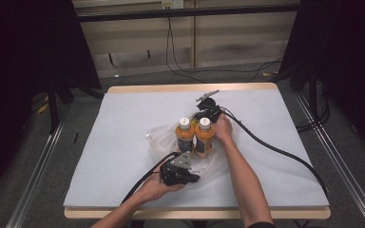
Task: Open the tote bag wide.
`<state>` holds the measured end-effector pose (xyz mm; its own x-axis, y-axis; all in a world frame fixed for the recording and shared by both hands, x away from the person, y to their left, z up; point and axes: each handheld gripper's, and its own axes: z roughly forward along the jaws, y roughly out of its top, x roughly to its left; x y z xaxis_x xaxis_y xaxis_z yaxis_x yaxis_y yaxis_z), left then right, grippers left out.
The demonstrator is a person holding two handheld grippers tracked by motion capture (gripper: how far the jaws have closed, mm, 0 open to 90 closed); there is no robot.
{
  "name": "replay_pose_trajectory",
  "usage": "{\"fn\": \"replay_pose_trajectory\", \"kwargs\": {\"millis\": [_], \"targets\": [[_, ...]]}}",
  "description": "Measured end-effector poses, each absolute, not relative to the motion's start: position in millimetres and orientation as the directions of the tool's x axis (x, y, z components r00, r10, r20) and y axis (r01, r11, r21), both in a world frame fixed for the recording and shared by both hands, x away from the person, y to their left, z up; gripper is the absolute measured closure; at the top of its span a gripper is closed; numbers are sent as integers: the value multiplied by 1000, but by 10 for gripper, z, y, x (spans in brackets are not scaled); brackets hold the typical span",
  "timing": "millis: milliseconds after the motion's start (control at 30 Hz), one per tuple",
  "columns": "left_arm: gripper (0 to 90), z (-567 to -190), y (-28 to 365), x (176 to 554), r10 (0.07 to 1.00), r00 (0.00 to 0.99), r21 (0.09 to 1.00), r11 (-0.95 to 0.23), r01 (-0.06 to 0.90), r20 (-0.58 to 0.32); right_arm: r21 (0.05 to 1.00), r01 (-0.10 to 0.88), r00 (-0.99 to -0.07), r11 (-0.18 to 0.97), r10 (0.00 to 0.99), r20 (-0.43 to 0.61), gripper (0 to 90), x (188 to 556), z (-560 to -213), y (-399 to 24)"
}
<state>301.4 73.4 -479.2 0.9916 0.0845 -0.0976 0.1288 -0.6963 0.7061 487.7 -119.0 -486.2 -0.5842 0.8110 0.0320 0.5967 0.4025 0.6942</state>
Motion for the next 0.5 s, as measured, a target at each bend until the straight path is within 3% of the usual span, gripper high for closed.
{"fn": "replay_pose_trajectory", "kwargs": {"millis": [267,500], "targets": [[900,-4777,766,3026,78,990,729,-670,140,-119,694,600,-606,398,793,70,900,4839,-4803,-1225],[878,-4536,869,3068,107,988,795,-586,156,-116,748,550,-646,371,757,100,900,4649,-4514,-1368]]}}
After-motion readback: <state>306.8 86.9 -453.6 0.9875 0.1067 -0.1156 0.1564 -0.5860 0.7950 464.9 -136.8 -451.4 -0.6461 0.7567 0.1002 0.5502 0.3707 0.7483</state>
